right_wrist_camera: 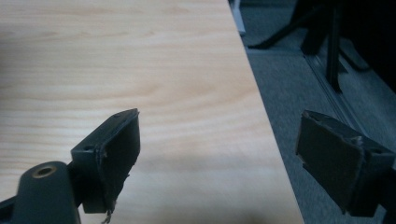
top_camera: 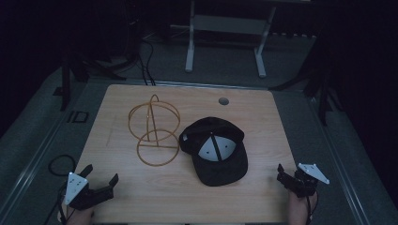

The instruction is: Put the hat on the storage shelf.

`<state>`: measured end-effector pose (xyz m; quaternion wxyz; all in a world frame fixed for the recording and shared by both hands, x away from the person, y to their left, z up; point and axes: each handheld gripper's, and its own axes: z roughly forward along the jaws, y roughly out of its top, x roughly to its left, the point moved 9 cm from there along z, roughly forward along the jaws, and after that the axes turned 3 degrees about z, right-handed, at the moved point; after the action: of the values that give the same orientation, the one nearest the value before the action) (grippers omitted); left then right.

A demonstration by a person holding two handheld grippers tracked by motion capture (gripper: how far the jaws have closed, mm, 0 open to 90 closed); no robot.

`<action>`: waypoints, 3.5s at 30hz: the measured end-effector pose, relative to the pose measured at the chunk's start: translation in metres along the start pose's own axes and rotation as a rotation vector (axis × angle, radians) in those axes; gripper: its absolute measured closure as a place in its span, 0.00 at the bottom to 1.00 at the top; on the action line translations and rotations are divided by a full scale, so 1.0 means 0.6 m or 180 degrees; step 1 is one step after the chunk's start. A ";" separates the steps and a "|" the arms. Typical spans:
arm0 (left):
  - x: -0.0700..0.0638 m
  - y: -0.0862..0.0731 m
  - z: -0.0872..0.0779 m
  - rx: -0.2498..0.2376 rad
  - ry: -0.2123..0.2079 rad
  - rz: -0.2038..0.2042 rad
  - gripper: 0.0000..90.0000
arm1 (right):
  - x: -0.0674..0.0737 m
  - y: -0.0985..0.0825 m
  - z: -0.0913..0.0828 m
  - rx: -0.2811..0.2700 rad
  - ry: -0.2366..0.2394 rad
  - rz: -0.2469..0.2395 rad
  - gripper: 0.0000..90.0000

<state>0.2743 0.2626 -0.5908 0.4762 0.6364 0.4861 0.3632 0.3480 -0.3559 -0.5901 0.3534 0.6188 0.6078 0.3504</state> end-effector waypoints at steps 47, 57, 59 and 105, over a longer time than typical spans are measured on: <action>-0.057 0.019 -0.024 0.0080 -0.0486 0.0034 0.01 | 0.294 0.190 0.043 0.0110 0.1297 -0.0944 0.30; -0.050 0.019 -0.025 0.0070 -0.0465 0.0037 0.00 | 0.320 0.174 0.081 0.0324 0.1143 -0.1235 0.51; -0.046 0.019 -0.026 0.0070 -0.0450 0.0026 0.00 | 0.320 0.171 0.085 0.0326 0.1072 -0.1303 0.58; -0.189 0.049 -0.030 0.0091 -0.0932 0.0150 0.01 | 0.316 0.288 -0.039 -0.0391 0.1356 -0.1210 0.98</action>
<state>0.2361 0.1556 -0.5572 0.5242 0.7006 0.4014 0.2706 0.4182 -0.1678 -0.4282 0.3140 0.3837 0.7510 0.4360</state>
